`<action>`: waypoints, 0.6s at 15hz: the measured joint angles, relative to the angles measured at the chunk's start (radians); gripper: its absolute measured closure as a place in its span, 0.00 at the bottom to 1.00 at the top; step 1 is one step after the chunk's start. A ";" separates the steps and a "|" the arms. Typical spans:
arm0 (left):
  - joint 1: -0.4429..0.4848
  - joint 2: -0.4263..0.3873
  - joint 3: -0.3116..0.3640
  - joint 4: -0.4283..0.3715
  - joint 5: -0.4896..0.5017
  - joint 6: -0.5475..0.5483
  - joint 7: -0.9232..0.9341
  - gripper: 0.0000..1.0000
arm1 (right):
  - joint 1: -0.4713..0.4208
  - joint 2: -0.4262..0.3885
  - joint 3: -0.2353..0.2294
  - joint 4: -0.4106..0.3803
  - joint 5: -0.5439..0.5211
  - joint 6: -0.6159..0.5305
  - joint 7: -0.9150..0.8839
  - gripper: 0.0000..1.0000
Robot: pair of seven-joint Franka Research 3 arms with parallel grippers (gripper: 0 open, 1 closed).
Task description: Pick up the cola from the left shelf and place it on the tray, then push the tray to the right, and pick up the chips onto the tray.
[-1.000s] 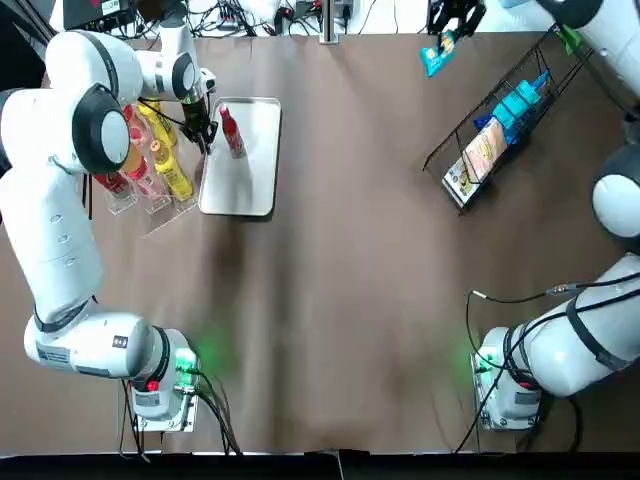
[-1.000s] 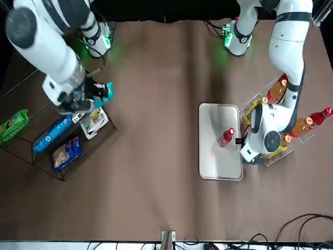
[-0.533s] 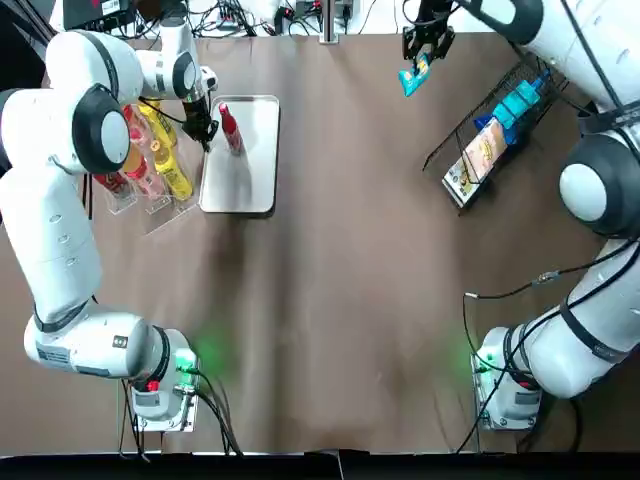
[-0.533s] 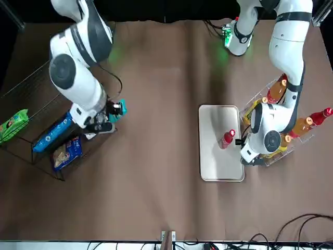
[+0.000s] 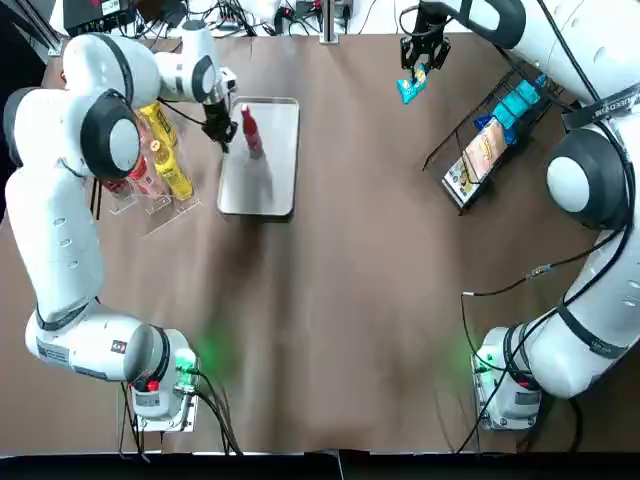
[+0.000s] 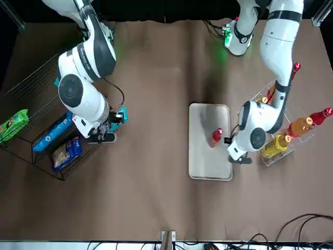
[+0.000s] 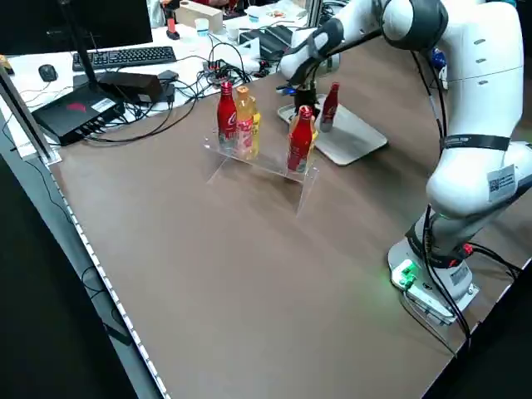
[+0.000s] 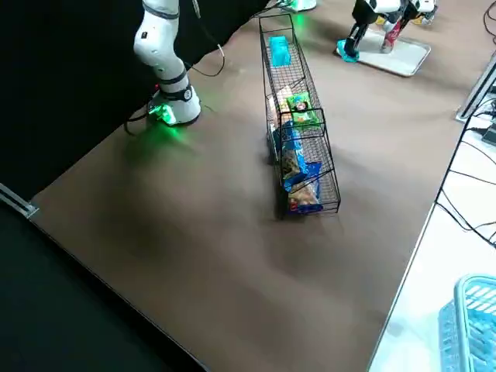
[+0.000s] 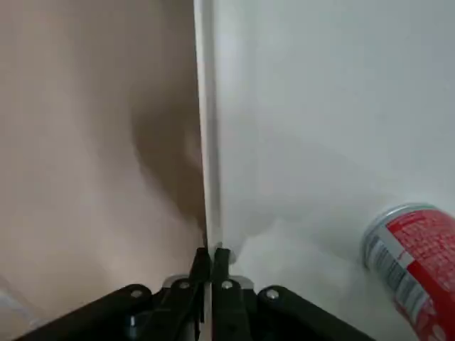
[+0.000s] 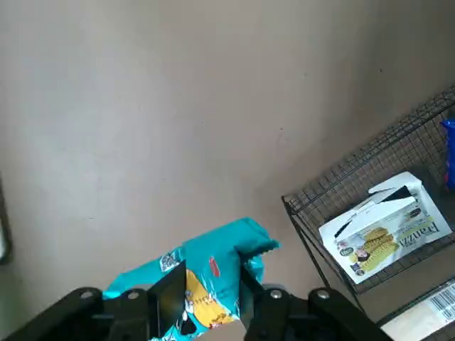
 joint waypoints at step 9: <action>-0.291 0.055 -0.004 0.082 -0.136 0.015 -0.244 0.95 | 0.005 0.137 0.003 -0.002 0.149 0.159 0.099 0.73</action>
